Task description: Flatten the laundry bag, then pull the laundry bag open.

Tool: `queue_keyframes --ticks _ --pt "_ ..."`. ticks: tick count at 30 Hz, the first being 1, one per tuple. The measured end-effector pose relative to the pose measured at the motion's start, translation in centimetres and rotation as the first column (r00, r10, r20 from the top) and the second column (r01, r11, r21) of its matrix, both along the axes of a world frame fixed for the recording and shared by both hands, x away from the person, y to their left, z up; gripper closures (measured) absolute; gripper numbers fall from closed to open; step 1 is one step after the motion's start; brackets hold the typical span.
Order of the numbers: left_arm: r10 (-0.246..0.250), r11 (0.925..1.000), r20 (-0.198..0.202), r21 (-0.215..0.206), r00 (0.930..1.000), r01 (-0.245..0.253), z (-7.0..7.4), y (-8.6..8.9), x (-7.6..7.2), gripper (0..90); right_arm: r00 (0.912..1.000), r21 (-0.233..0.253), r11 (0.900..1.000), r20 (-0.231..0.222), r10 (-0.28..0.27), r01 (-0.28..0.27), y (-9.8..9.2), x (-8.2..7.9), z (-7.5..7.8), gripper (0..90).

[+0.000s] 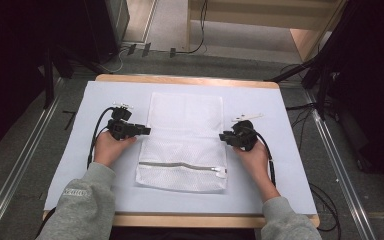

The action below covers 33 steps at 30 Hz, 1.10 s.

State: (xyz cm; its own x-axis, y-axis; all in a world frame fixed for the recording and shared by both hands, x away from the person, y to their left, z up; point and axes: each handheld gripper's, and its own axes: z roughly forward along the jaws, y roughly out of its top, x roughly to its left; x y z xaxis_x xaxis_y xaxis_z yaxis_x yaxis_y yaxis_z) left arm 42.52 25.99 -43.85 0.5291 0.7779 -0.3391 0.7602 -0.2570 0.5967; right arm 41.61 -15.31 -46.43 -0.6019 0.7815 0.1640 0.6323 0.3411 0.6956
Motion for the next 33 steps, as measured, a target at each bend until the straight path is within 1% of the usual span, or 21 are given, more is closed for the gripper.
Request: queue_keyframes --ticks 2,3,4,7,9,11,15,18,20,21,22,24,25,26,28,31,33 --pt "-0.016 0.9999 0.0 0.001 0.9999 0.016 0.3 0.0 -0.4 54.5 1.0 0.0 1.0 -0.005 0.004 -0.004 0.0 -0.1 0.2 68.6" --pt "-0.02 0.9998 0.006 0.009 0.9998 0.02 0.5 0.0 -0.6 53.3 0.9999 0.009 1.0 -0.003 0.011 -0.011 -0.1 -0.3 0.3 67.7" --pt "-0.019 0.9998 0.013 0.008 0.9997 0.019 0.7 -0.1 -0.8 52.3 0.9999 0.018 1.0 -0.002 0.014 -0.014 -0.2 -0.5 0.5 67.6" --pt "-0.03 0.9995 0.02 -0.007 0.9993 0.031 1.1 0.0 -1.2 47.9 0.9997 0.028 0.999 0.002 0.026 -0.026 -0.5 -1.1 1.0 65.5" --pt "-0.036 0.9993 0.027 -0.007 0.999 0.036 1.3 -0.1 -1.4 47.2 0.9994 0.039 0.999 0.008 0.035 -0.035 -0.7 -1.6 1.3 64.7" --pt "-0.042 0.999 0.032 -0.015 0.9986 0.042 1.4 -0.2 -1.6 45.6 0.999 0.041 0.998 0.004 0.044 -0.045 -0.8 -2.0 1.5 63.7" --pt "-0.06 0.9981 0.036 -0.012 0.9975 0.061 1.6 -0.6 -2.2 43.1 0.9983 0.063 0.996 0.003 0.059 -0.059 -1.0 -3.0 1.9 62.2" --pt "-0.066 0.9977 0.06 -0.009 0.996 0.067 1.9 -0.8 -2.7 41.5 0.9975 0.075 0.995 0.003 0.071 -0.071 -1.1 -3.8 2.2 61.8" --pt "-0.081 0.9962 0.073 -0.025 0.994 0.083 2.2 -1.0 -3.2 40.5 0.997 0.083 0.994 -0.002 0.077 -0.077 -1.2 -4.4 2.3 61.8" --pt "-0.086 0.9959 0.074 -0.023 0.9935 0.088 2.3 -1.1 -3.5 40.0 0.9963 0.086 0.993 -0.005 0.086 -0.085 -1.4 -5.0 2.3 61.8" --pt "-0.088 0.9956 0.073 -0.025 0.9934 0.09 2.4 -1.2 -3.7 40.0 0.9963 0.086 0.993 -0.005 0.086 -0.085 -1.4 -5.0 2.3 61.8" --pt "-0.103 0.9942 0.072 -0.023 0.992 0.105 2.5 -1.4 -4.1 39.5 0.9962 0.091 0.992 -0.011 0.087 -0.085 -1.5 -5.5 2.3 61.8" --pt "-0.103 0.9944 0.068 -0.019 0.9923 0.104 2.5 -1.5 -4.3 38.8 0.9956 0.092 0.992 -0.012 0.093 -0.091 -1.6 -6.0 2.3 61.8" --pt "-0.109 0.9937 0.068 -0.019 0.9917 0.111 2.6 -1.6 -4.5 38.8 0.9956 0.092 0.992 -0.012 0.093 -0.091 -1.6 -6.0 2.3 61.8" --pt "-0.116 0.9931 0.078 -0.008 0.9902 0.117 2.6 -1.8 -4.8 39.1 0.9955 0.09 0.992 -0.015 0.093 -0.091 -1.7 -6.4 2.2 61.8" --pt "-0.119 0.9926 0.072 -0.015 0.9902 0.121 2.7 -2.1 -5.2 38.6 0.995 0.087 0.992 -0.029 0.095 -0.092 -1.8 -6.9 1.8 61.8" --pt "-0.123 0.9919 0.08 -0.022 0.9892 0.126 2.8 -2.3 -5.3 38.2 0.9943 0.085 0.992 -0.044 0.097 -0.093 -1.9 -7.2 1.7 62.7"
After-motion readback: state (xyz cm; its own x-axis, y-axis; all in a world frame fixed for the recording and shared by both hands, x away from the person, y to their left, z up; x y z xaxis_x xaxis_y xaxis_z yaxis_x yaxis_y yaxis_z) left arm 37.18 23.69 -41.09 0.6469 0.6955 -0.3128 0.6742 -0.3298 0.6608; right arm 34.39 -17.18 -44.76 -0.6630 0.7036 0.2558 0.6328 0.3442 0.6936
